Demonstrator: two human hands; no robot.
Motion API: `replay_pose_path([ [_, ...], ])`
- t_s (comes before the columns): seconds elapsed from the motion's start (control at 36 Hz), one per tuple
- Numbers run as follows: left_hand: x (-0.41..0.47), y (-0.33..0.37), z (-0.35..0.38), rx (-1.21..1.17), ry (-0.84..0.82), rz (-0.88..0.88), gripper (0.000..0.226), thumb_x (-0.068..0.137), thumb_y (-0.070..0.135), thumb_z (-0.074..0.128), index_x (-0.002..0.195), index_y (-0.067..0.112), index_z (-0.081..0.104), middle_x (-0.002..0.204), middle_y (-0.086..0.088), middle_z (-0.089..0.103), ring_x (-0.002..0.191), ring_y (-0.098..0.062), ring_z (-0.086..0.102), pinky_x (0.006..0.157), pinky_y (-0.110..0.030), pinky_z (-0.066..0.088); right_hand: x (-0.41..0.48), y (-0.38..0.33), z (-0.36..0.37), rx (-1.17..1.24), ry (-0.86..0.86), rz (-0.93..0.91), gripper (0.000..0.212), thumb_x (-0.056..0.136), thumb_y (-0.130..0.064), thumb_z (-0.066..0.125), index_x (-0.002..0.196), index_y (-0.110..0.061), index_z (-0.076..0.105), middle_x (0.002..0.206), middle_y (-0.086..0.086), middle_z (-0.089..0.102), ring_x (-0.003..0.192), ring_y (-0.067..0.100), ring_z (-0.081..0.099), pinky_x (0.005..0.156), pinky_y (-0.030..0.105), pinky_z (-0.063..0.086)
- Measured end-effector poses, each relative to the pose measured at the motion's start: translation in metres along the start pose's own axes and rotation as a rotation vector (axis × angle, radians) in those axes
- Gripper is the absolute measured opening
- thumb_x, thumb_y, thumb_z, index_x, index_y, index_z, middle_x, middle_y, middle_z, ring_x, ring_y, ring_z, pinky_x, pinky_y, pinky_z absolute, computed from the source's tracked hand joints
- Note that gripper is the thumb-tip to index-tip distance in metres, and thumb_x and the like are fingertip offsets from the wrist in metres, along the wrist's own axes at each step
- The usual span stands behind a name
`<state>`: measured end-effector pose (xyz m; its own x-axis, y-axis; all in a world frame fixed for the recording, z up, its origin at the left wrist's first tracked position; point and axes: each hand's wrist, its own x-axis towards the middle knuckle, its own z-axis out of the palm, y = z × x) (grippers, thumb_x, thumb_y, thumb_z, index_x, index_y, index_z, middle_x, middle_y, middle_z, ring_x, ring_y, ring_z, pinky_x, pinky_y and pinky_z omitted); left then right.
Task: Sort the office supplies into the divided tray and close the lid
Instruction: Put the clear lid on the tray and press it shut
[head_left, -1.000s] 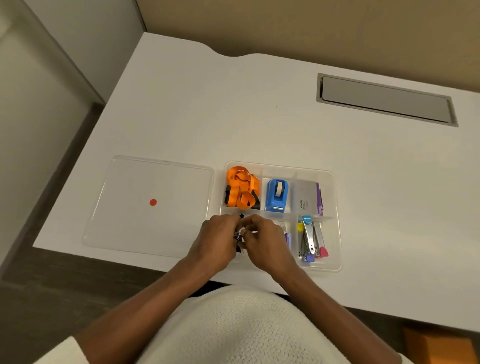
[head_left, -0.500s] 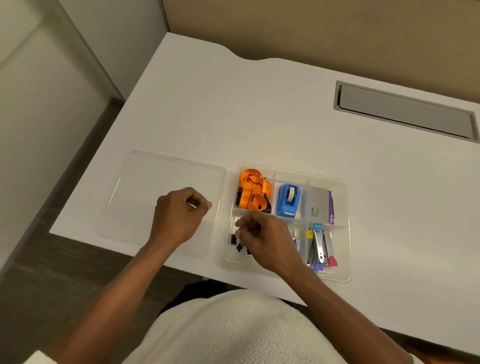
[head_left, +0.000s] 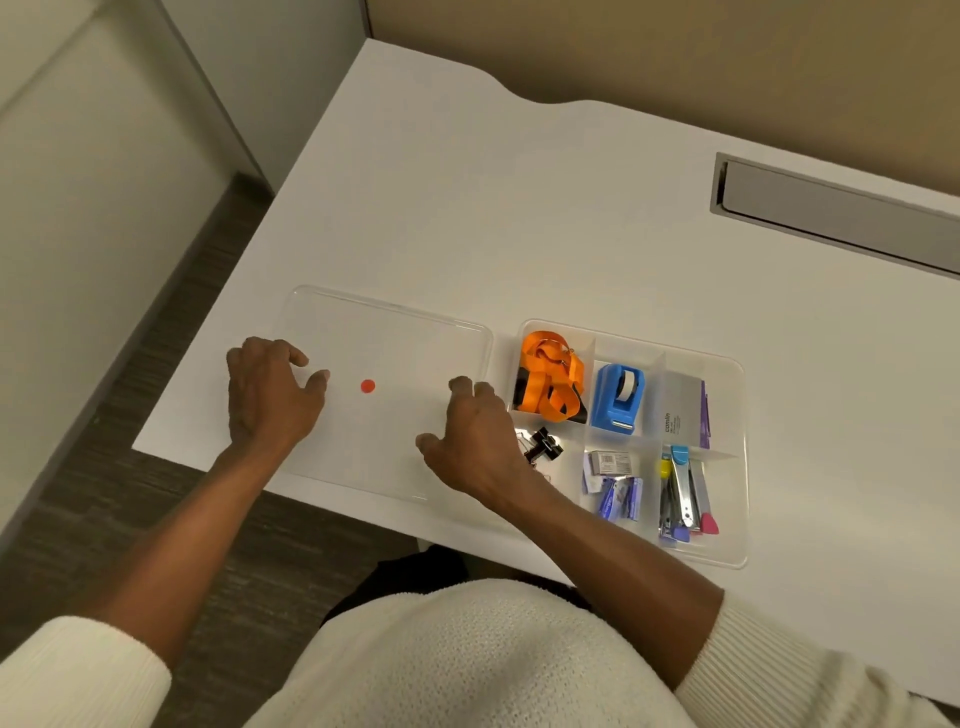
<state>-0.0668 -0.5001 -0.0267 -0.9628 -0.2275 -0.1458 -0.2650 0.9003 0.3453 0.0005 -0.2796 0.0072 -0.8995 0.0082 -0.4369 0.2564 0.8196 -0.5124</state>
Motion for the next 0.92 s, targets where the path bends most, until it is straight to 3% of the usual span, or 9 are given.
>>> replay_pose_path([
  [0.11, 0.003, -0.014, 0.011, 0.042, -0.009, -0.026, 0.063, 0.089, 0.042, 0.081, 0.132, 0.002, 0.059, 0.141, -0.022, 0.053, 0.134, -0.041, 0.047, 0.1, -0.054, 0.054, 0.009, -0.004, 0.015, -0.197, -0.04, 0.028, 0.082, 0.089, -0.035, 0.074, 0.148, 0.005, 0.033, 0.145, 0.036, 0.042, 0.139, 0.053, 0.038, 0.115, 0.052, 0.042],
  [0.25, 0.003, -0.016, 0.017, 0.037, -0.024, -0.105, 0.078, 0.089, 0.049, 0.079, 0.139, -0.003, 0.048, 0.143, -0.026, 0.052, 0.133, -0.045, 0.048, 0.102, -0.058, 0.049, 0.015, -0.01, 0.03, -0.192, -0.084, 0.101, 0.099, 0.086, -0.04, 0.076, 0.156, -0.002, 0.018, 0.145, 0.034, 0.037, 0.138, 0.049, 0.034, 0.102, 0.05, 0.053],
  [0.36, 0.009, -0.012, 0.014, -0.004, -0.024, -0.152, 0.075, 0.089, 0.046, 0.081, 0.138, 0.0, 0.048, 0.143, -0.025, 0.051, 0.135, -0.043, 0.046, 0.102, -0.058, 0.048, 0.015, -0.015, 0.038, -0.075, 0.008, 0.119, 0.092, 0.084, -0.038, 0.077, 0.153, -0.007, 0.025, 0.141, 0.026, 0.039, 0.132, 0.04, 0.036, 0.094, 0.043, 0.05],
  [0.53, 0.027, -0.019, 0.0, -0.143, -0.012, -0.292, 0.076, 0.083, 0.047, 0.086, 0.136, 0.005, 0.052, 0.144, -0.021, 0.052, 0.138, -0.042, 0.046, 0.107, -0.06, 0.046, 0.022, -0.023, 0.033, 0.201, 0.101, 0.256, 0.102, 0.079, -0.052, 0.082, 0.156, -0.017, 0.025, 0.147, 0.018, 0.034, 0.141, 0.037, 0.029, 0.109, 0.049, 0.045],
  [0.64, 0.038, -0.028, -0.011, -0.231, -0.032, -0.413, 0.086, 0.081, 0.05, 0.087, 0.145, 0.003, 0.054, 0.151, -0.021, 0.05, 0.143, -0.042, 0.045, 0.114, -0.061, 0.045, 0.022, -0.027, 0.023, 0.343, 0.132, 0.272, 0.107, 0.079, -0.051, 0.085, 0.159, -0.015, 0.025, 0.152, 0.018, 0.029, 0.141, 0.037, 0.04, 0.107, 0.042, 0.048],
  [0.72, 0.04, -0.032, -0.021, -0.261, -0.021, -0.424, 0.089, 0.08, 0.054, 0.087, 0.146, 0.003, 0.057, 0.152, -0.021, 0.053, 0.141, -0.042, 0.051, 0.11, -0.06, 0.052, 0.016, -0.032, 0.014, 0.357, 0.173, 0.233, 0.104, 0.08, -0.05, 0.084, 0.16, -0.014, 0.028, 0.153, 0.015, 0.027, 0.138, 0.035, 0.047, 0.106, 0.041, 0.05],
  [0.92, 0.027, -0.005, -0.041, -0.35, 0.017, -0.344, 0.08, 0.076, 0.061, 0.087, 0.132, 0.008, 0.067, 0.137, -0.013, 0.067, 0.123, -0.037, 0.066, 0.102, -0.058, 0.057, -0.009, -0.029, -0.026, 0.324, 0.406, 0.133, 0.09, 0.079, -0.052, 0.081, 0.154, -0.023, 0.041, 0.15, 0.013, 0.032, 0.141, 0.032, 0.039, 0.111, 0.051, 0.047],
])
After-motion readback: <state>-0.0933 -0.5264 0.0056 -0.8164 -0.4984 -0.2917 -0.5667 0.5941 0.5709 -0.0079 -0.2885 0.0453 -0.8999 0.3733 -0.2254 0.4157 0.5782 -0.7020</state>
